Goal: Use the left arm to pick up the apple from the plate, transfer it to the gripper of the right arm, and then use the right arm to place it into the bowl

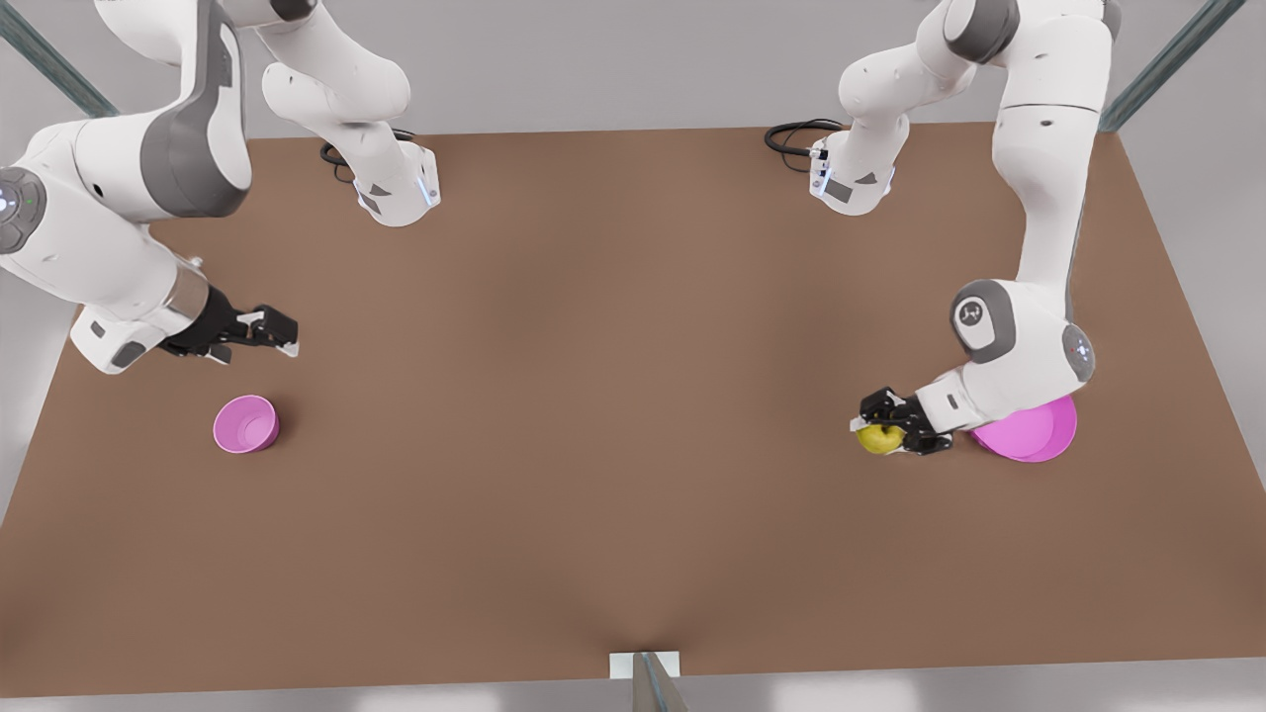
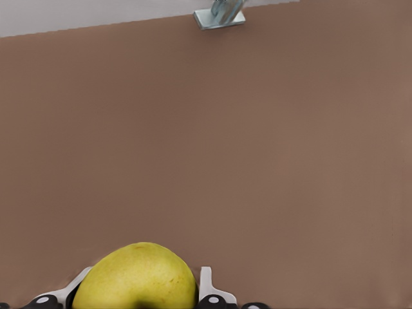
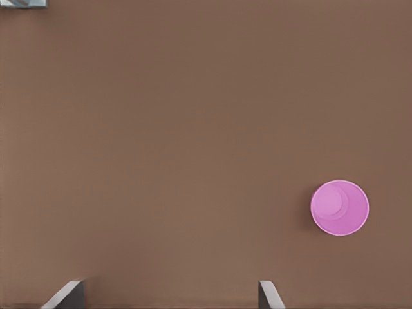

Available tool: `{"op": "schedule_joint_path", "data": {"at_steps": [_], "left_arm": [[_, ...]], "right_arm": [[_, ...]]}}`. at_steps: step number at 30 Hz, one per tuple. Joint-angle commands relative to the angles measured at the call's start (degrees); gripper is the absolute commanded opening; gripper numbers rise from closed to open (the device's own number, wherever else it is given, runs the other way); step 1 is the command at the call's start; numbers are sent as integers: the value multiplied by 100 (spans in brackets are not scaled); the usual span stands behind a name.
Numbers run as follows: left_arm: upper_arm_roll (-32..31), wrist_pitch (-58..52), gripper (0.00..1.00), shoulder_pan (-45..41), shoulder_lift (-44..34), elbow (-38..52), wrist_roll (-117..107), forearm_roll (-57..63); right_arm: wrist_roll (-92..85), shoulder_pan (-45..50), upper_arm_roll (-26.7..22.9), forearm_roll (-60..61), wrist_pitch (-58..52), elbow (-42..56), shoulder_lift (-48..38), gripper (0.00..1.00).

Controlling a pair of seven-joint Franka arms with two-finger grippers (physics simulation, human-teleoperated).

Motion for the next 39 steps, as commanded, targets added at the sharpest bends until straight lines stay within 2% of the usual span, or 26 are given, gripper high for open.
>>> {"op": "schedule_joint_path", "data": {"at_steps": [1, 3, 4, 7, 10, 11, 12, 14, 15, 17, 18, 20, 23, 32, 34, 36, 39], "left_arm": [[-207, -601, 71, -222, 85, 13, -990, -1732], [-207, -223, 71, -627, 190, 22, -313, -2488], [-207, 77, 71, -1014, 366, 48, 409, -3578], [-207, 613, 71, -1832, 805, 461, 2026, -5091], [-216, 929, 71, -2289, 1157, 962, 3275, -5654], [-234, 929, 71, -2377, 1394, 1226, 3898, -5847], [-234, 929, 71, -2509, 1526, 1437, 4434, -6014], [-321, 929, 71, -2816, 2254, 2218, 5892, -6532], [-357, 929, 71, -2913, 2510, 2535, 6218, -6594], [-866, 938, 71, -2992, 3274, 3361, 7001, -6788], [-902, 938, 71, -3080, 3354, 3581, 7019, -6797], [-902, 982, 75, -3317, 3653, 4083, 7195, -6797], [-1016, 1017, 74, -3353, 3811, 4083, 7854, -6832], [-1025, 1052, 75, -3484, 3987, 4302, 7881, -6832], [-1025, 1052, 75, -3484, 3987, 4311, 7881, -6841], [-1025, 1052, 76, -3493, 3987, 4311, 7881, -6832], [-1016, 1052, 76, -3520, 4022, 4311, 7889, -6832]], "right_arm": [[-34, -36, 1, 498, -80, 10, 62, 100], [27, -62, -25, 1315, -36, 10, 264, 100], [36, -176, -60, 2265, 26, 28, 502, 100], [-157, -502, -43, 3847, 553, 10, 1134, 100], [-1211, -739, -34, 4850, 570, -34, 1670, 100], [-2168, -862, -25, 5720, 527, -43, 2135, 100], [-2723, -924, -7, 5809, 448, -51, 2365, 100], [-3390, -898, 19, 6406, 201, -8, 2794, 100], [-3593, -880, 167, 6546, 227, 1, 2979, 100], [-3611, -792, 564, 7073, 517, -7, 3094, 100], [-3620, -599, 573, 7294, 737, 1, 3156, 100], [-3620, -335, 573, 7338, 948, 19, 3165, 100], [-3568, -247, 678, 7435, 1115, 19, 3165, 100], [-3664, 69, 678, 7417, 1617, -34, 3446, 100], [-3971, 0, 818, 7417, 1581, -393, 3323, 100], [-4033, -142, 1003, 7426, 1669, -1114, 2814, 100], [-4033, -194, 1003, 7426, 1766, -1194, 2778, 100]]}}
